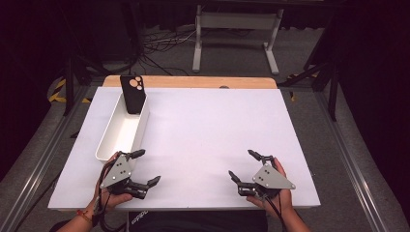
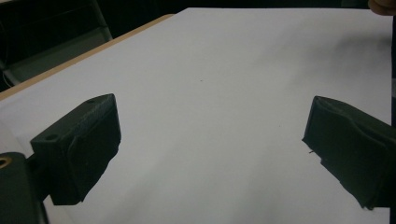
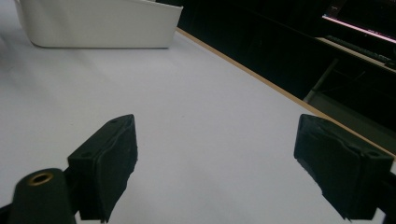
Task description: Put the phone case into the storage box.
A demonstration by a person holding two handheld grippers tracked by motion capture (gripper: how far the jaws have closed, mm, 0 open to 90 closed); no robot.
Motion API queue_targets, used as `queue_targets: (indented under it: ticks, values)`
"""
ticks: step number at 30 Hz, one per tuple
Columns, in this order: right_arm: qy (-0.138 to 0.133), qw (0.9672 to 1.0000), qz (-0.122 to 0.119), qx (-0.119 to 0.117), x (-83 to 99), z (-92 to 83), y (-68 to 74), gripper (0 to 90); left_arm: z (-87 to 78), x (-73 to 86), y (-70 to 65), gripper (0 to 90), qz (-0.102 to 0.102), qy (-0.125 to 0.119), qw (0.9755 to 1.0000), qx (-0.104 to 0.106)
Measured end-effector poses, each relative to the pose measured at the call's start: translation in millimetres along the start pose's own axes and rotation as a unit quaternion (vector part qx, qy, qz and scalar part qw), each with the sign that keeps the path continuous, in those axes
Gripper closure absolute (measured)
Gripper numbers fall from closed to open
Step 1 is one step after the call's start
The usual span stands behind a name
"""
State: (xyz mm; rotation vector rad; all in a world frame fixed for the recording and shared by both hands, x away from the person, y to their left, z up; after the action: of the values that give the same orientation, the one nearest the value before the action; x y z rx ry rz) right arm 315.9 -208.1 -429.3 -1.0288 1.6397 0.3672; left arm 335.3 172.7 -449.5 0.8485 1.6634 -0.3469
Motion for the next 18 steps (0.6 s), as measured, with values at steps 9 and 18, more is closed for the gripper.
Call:
queue_targets:
  ticks: [9,18]
  values:
    - [0.012,0.9999,-0.003,-0.004,1.5,3.4,2.0,13.8,-2.1,-1.1,-1.1,5.0,0.009,-0.001,0.9999,0.006]
    - [0.015,0.9998,-0.005,-0.006,2.0,3.8,3.5,13.9,-3.6,-3.2,-0.7,5.1,0.003,-0.007,1.0000,0.003]
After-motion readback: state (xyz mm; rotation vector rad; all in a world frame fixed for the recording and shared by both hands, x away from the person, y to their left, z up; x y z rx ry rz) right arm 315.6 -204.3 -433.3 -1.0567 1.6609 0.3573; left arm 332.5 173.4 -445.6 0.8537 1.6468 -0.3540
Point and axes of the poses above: each handheld gripper's, and its own axes: z roughly forward along the jaws, x roughly out of its underside, y roughly to its left, the point moved 3 cm from there along z, roughly forward along the jaws, and after that the axes turned 12 degrees about -x, right-handed, at the moved point
